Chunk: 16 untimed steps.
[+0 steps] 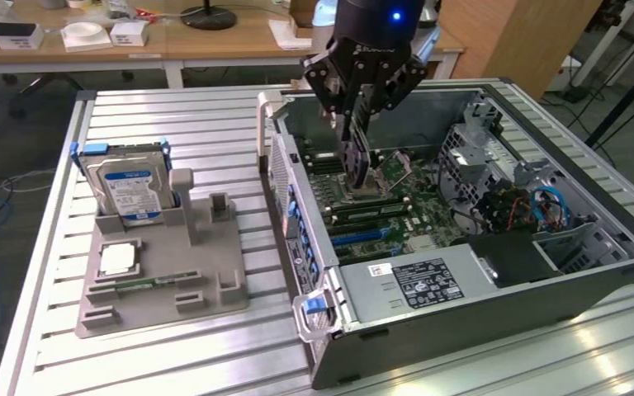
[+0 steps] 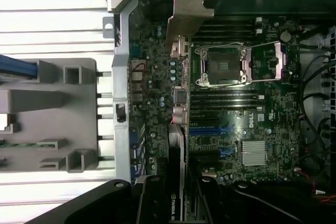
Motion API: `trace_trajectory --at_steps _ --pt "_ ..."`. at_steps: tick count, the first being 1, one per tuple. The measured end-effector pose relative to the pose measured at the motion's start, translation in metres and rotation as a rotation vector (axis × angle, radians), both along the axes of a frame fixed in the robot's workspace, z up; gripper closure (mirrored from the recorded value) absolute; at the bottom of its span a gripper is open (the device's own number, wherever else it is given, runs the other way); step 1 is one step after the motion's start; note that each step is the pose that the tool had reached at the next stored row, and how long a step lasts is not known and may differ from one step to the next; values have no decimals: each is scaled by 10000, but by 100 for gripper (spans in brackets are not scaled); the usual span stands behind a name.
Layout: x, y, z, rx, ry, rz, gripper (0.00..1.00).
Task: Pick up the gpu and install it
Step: 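Pick up the gpu and move the gpu toward the slot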
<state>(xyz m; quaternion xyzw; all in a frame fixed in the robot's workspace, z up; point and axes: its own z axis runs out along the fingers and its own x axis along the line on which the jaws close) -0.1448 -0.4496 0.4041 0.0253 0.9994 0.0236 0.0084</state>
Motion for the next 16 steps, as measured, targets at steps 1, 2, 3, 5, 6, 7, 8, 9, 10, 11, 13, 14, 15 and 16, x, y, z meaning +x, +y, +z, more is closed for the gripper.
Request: trace_trajectory --at_steps 1,2,3,5,6,7,8,9,10,11,13,14,15,16 --pt "15 0 0 0 0 1 74" --pt "28 0 0 0 0 1 74" --pt "41 0 0 -1 0 1 74" --pt "68 0 0 -1 0 1 74" --pt "82 0 -1 0 0 1 74" --pt "95 0 -1 0 0 1 74" --pt "107 0 -1 0 0 1 74" --pt "120 0 -1 -1 0 0 74" --pt "133 0 -1 -1 0 0 74" --pt "147 0 -1 0 0 0 74" --pt "174 0 -1 0 0 0 74" --pt "188 0 -1 0 0 1 74" --pt "201 0 -1 -1 0 1 74" --pt "215 0 -1 -2 1 2 74"
